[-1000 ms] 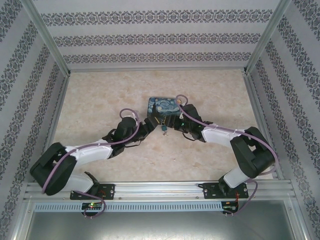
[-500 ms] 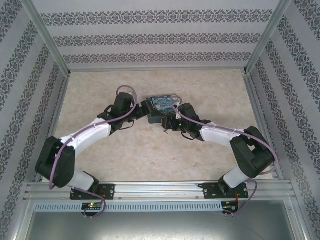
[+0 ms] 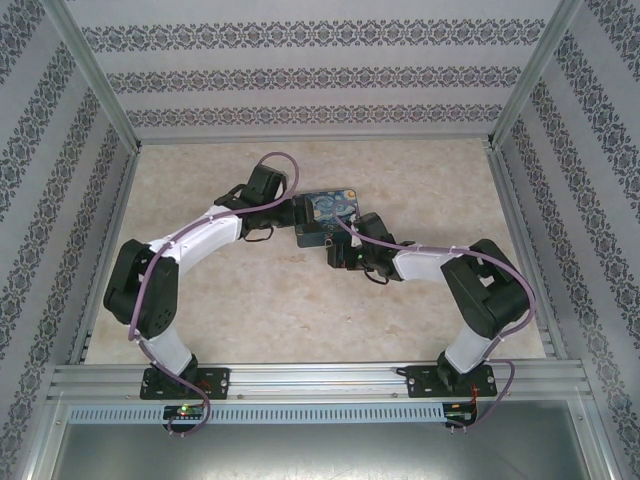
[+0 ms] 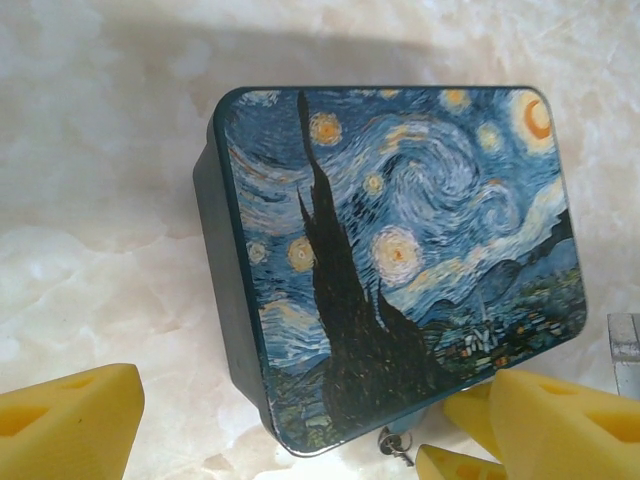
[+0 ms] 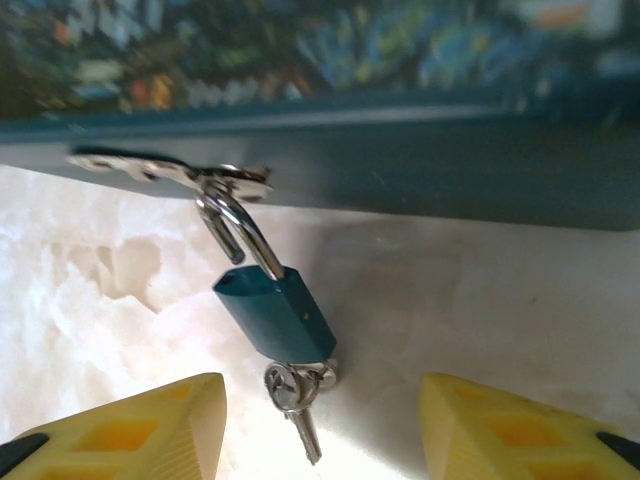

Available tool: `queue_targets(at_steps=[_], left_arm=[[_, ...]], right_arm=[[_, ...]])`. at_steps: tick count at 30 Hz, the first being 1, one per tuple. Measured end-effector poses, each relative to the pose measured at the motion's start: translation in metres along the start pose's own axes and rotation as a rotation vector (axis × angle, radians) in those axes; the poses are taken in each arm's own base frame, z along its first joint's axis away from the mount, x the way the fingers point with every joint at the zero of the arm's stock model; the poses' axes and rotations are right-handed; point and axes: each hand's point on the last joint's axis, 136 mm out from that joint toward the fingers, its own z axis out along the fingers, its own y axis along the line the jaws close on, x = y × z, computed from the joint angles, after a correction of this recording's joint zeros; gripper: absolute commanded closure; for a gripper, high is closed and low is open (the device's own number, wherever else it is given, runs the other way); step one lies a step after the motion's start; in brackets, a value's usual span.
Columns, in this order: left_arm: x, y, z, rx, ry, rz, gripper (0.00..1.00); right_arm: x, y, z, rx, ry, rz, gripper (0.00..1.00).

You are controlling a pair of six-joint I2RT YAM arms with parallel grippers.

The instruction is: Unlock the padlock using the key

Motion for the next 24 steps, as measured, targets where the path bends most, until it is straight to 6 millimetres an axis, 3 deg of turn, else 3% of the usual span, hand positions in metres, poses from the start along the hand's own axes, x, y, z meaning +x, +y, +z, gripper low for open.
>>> queue_targets(at_steps=[24], left_arm=[[0.007, 0.012, 0.014, -0.016, 0.055, -0.003, 0.11]], right_arm=[[-0.014, 0.013, 0.019, -0.101, -0.003, -0.014, 0.59]])
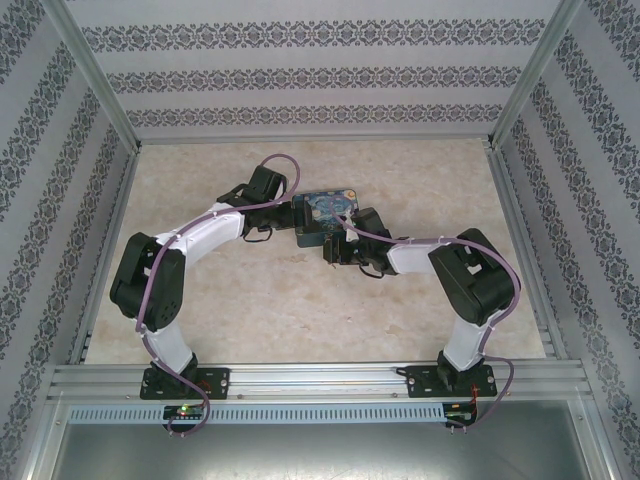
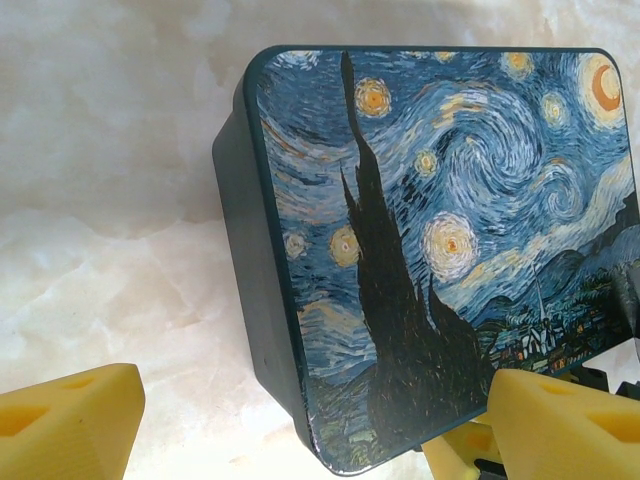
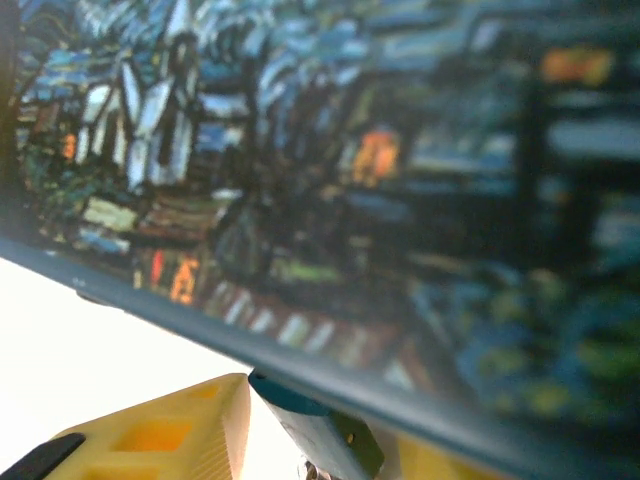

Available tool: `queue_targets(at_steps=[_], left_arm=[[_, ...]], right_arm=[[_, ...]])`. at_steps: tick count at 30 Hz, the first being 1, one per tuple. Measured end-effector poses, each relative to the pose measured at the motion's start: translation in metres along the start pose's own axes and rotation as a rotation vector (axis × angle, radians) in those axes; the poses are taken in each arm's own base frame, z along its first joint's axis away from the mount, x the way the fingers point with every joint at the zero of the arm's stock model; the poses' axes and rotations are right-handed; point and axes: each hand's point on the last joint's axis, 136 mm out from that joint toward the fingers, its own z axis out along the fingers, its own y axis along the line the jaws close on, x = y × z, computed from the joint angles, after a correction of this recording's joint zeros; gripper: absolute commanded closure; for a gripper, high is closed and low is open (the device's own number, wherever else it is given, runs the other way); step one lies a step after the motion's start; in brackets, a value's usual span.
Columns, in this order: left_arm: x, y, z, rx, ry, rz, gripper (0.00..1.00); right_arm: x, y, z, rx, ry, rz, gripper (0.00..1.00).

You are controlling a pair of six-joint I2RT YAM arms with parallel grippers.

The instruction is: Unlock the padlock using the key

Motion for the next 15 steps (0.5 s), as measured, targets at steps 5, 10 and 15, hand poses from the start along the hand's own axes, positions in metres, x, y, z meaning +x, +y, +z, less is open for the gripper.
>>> queue_targets(at_steps=[5, 10, 15], left_arm=[[-0.0016, 0.0023, -0.0004, 0.0, -0.002, -0.006, 0.11], [-0.0039, 0.0056, -0.0011, -0.001, -0.004, -0.014, 0.11], [-0.0037, 0.0053, -0.0012, 0.003, -0.001, -0.015, 0.11]], right_arm=[[-0.001, 0.0025, 0.0004, -0.008, -0.007, -0.006, 0.6], [0.0028, 0.0015, 0.0001, -0.013, -0.014, -0.01, 0.61], [0.0046, 0.0009, -0.0011, -0.016, -0.02, -0.01, 0.64]])
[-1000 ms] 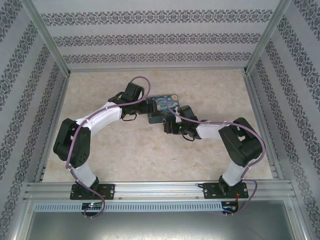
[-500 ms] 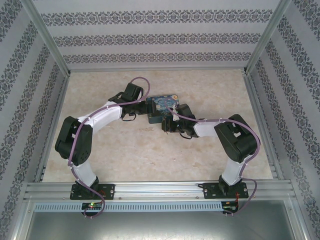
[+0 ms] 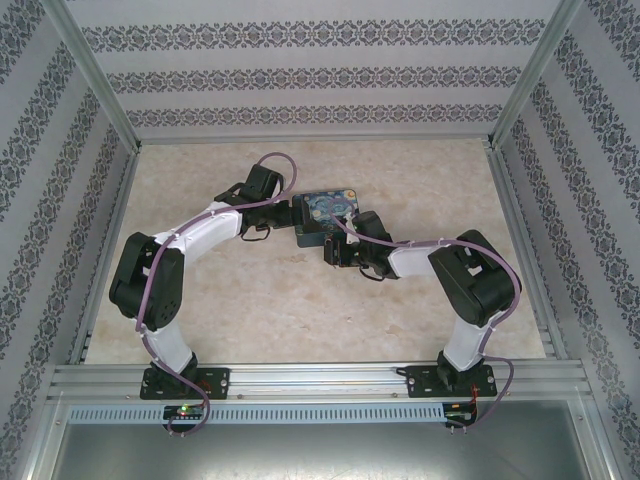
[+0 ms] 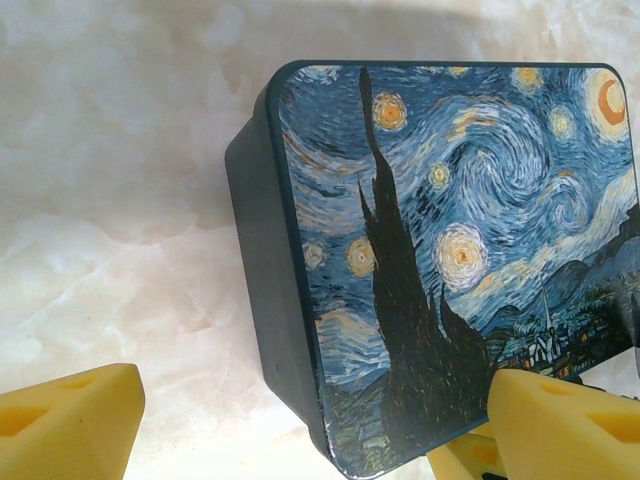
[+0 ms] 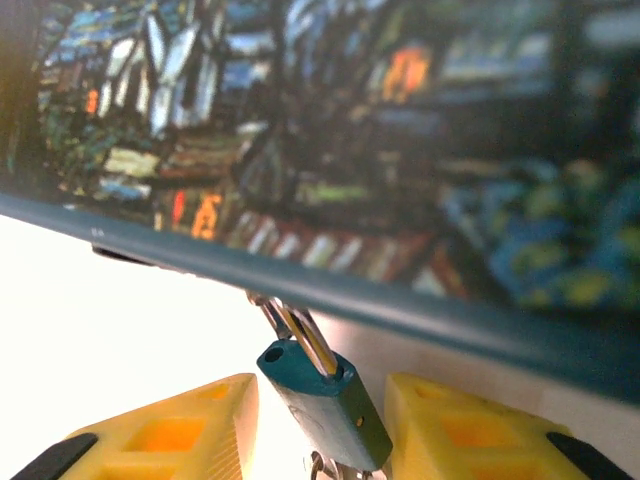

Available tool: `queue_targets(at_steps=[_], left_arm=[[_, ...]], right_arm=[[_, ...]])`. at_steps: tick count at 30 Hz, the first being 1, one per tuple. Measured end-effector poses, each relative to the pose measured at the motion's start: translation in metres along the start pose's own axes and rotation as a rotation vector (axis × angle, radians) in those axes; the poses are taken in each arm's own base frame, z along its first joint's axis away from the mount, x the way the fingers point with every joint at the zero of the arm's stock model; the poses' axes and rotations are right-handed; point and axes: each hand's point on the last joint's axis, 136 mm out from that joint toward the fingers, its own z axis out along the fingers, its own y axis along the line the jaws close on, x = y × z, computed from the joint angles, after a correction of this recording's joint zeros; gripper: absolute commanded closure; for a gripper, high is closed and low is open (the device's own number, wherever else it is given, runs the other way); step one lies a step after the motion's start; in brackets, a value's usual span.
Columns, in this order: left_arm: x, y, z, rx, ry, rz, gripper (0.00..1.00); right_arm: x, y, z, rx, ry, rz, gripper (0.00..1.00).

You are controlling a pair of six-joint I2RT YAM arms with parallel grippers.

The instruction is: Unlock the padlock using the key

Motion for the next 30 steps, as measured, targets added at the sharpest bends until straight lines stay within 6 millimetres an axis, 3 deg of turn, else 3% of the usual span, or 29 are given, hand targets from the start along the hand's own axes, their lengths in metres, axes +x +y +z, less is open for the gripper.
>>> queue_targets(at_steps=[3, 10, 22, 30], left_arm=[[0.001, -0.001, 0.0, 0.005, 0.003, 0.0, 0.11], [0.001, -0.001, 0.0, 0.005, 0.003, 0.011, 0.11], [0.002, -0.003, 0.001, -0.021, -0.009, 0.048, 0.11], [0.016, -0.017, 0.01, -0.09, -0.022, 0.169, 0.11]], right_arm=[[0.001, 0.0, 0.0, -0.001, -0.003, 0.004, 0.71], [0.001, -0.001, -0.002, -0.005, -0.013, 0.021, 0.99], [0.005, -0.015, -0.016, 0.005, -0.039, 0.067, 1.0], [0.005, -0.017, -0.019, -0.005, -0.057, 0.092, 1.0]])
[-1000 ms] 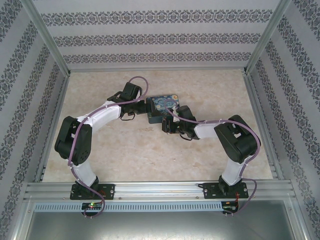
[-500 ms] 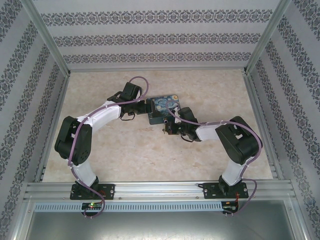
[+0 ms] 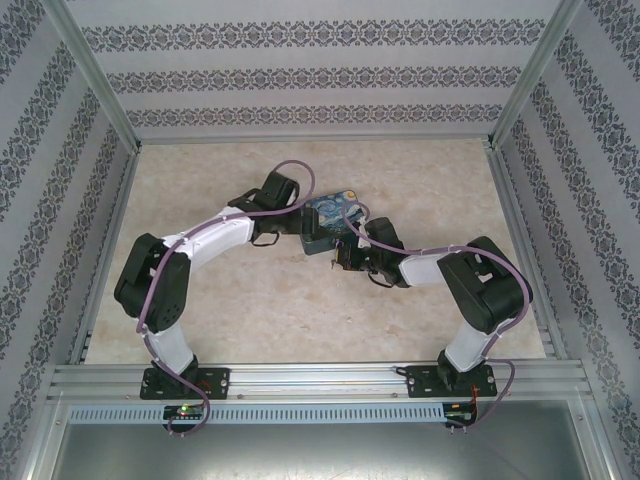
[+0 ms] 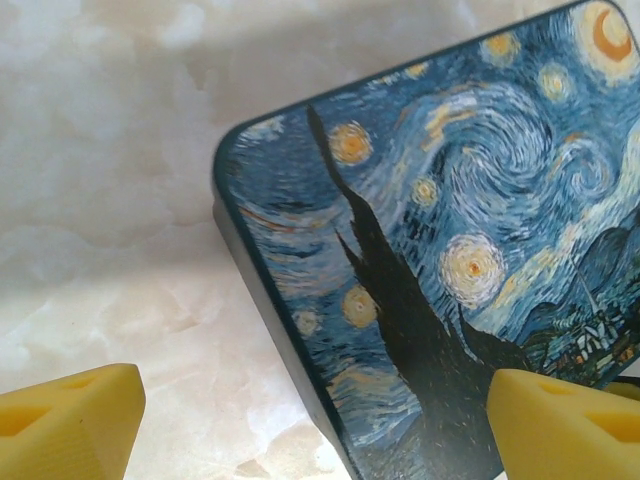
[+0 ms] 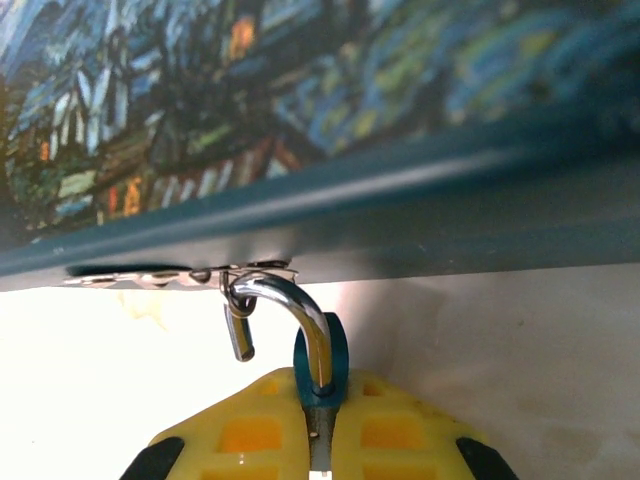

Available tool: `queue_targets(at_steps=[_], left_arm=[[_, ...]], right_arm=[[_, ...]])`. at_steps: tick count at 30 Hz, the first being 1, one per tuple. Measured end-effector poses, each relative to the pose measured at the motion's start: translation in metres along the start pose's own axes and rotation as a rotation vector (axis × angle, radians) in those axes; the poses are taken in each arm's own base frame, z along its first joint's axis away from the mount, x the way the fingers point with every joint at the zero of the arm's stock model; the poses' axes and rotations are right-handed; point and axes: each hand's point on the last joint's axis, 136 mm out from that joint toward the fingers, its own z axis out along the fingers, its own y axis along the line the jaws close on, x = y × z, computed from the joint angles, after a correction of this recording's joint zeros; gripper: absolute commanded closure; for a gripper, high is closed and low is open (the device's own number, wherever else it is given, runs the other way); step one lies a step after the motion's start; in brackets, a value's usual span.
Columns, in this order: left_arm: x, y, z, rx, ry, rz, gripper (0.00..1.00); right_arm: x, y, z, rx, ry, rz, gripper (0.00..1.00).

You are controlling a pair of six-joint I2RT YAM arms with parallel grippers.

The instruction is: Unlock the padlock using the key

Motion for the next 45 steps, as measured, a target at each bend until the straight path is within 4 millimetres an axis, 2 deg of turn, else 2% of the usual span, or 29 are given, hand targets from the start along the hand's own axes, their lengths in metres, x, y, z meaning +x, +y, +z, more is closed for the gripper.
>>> queue_targets(at_steps=[6, 16, 23, 39, 45], left_arm=[[0.012, 0.004, 0.014, -0.078, 0.019, 0.052, 0.11], [0.01, 0.003, 0.013, -0.13, -0.011, 0.087, 0.12], [0.013, -0.003, 0.015, -0.115, -0.02, 0.096, 0.12], [0.014, -0.004, 0.018, -0.099, -0.047, 0.086, 0.13], [0.014, -0.006, 0.019, -0.088, -0.052, 0.087, 0.19]], right_arm=[[-0.001, 0.002, 0.0, -0.019, -0.014, 0.021, 1.0], [-0.001, 0.003, -0.002, -0.045, -0.038, 0.121, 1.0], [0.001, 0.001, -0.001, -0.059, -0.047, 0.236, 1.0], [0.0, 0.003, 0.001, -0.07, -0.073, 0.35, 1.0], [-0.004, 0.002, 0.0, -0.069, -0.088, 0.373, 1.0]])
